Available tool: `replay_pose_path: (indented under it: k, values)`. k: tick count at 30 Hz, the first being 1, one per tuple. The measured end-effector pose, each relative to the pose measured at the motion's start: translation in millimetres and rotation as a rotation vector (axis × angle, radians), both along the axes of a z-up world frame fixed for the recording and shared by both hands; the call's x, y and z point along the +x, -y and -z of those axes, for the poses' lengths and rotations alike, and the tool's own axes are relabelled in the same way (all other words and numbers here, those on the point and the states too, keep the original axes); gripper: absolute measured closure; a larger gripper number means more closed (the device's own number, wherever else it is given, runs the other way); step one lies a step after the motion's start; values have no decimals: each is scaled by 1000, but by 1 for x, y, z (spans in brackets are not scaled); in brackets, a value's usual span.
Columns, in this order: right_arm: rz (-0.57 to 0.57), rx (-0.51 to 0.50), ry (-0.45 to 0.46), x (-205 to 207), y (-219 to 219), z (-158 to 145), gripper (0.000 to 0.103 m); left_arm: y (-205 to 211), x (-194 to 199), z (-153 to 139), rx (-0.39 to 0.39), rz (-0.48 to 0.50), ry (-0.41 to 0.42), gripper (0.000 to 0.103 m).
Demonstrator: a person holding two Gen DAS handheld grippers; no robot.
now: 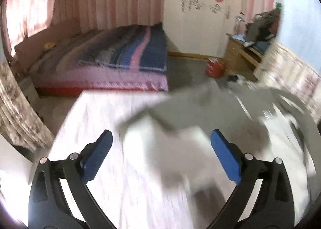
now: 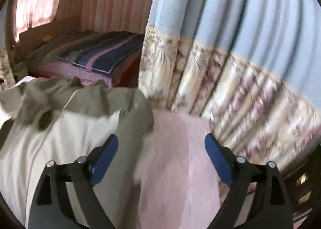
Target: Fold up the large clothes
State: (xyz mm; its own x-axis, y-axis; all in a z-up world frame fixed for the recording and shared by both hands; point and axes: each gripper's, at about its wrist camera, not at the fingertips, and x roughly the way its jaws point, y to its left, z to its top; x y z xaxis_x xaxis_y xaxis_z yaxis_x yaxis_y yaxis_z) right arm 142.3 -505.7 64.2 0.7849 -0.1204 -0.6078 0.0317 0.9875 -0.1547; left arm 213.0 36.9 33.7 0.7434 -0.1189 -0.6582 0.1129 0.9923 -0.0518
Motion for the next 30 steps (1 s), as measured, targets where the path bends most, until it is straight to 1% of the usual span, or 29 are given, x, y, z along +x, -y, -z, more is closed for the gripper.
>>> replay_pose_path:
  k: [1, 5, 6, 7, 9, 10, 13, 14, 17, 19, 22, 23, 24, 26, 27, 28, 29, 30]
  values:
    - [0, 24, -20, -27, 3, 8, 13, 1, -24, 8, -9, 15, -15, 3]
    - [20, 113, -59, -98, 14, 41, 13, 16, -124, 42, -9, 102, -69, 3]
    - [21, 124, -58, -111, 14, 49, 13, 18, -144, 47, -16, 103, -69, 3]
    - [33, 127, -55, -129, 10, 57, 13, 21, -158, 51, -21, 104, -71, 3]
    - [46, 118, -38, -147, 4, 66, 13, 30, -183, 59, -26, 120, -68, 3]
    - [60, 122, -25, -158, 1, 70, 13, 32, -194, 62, -35, 114, -65, 3]
    - [84, 187, -5, -177, -2, 79, 13, 37, -214, 69, -110, 105, -73, 3]
    - [95, 206, 4, -185, -3, 80, 13, 40, -222, 72, -121, 98, -67, 3]
    - [111, 222, 16, -205, -7, 80, 13, 50, -238, 80, -161, 100, -85, 3]
    - [117, 223, 18, -218, -9, 82, 12, 62, -250, 91, -150, 107, -113, 3]
    - [131, 230, -3, -239, -11, 90, 12, 80, -265, 107, -136, 154, -152, 3]
    - [129, 240, -21, -243, -11, 95, 12, 88, -266, 114, -121, 165, -172, 3]
    - [132, 245, -32, -245, -11, 99, 12, 92, -266, 118, -122, 176, -179, 3]
    - [139, 251, -54, -245, -9, 110, 12, 100, -261, 123, -91, 168, -183, 3]
    - [140, 257, -65, -245, -9, 114, 15, 103, -255, 123, -98, 171, -181, 3]
    - [139, 277, -72, -244, -7, 117, 38, 105, -250, 124, -111, 173, -184, 3]
    - [127, 326, -82, -243, -6, 121, 68, 106, -244, 127, -111, 163, -196, 3]
    - [126, 347, -91, -241, -5, 124, 77, 108, -239, 128, -110, 149, -200, 3]
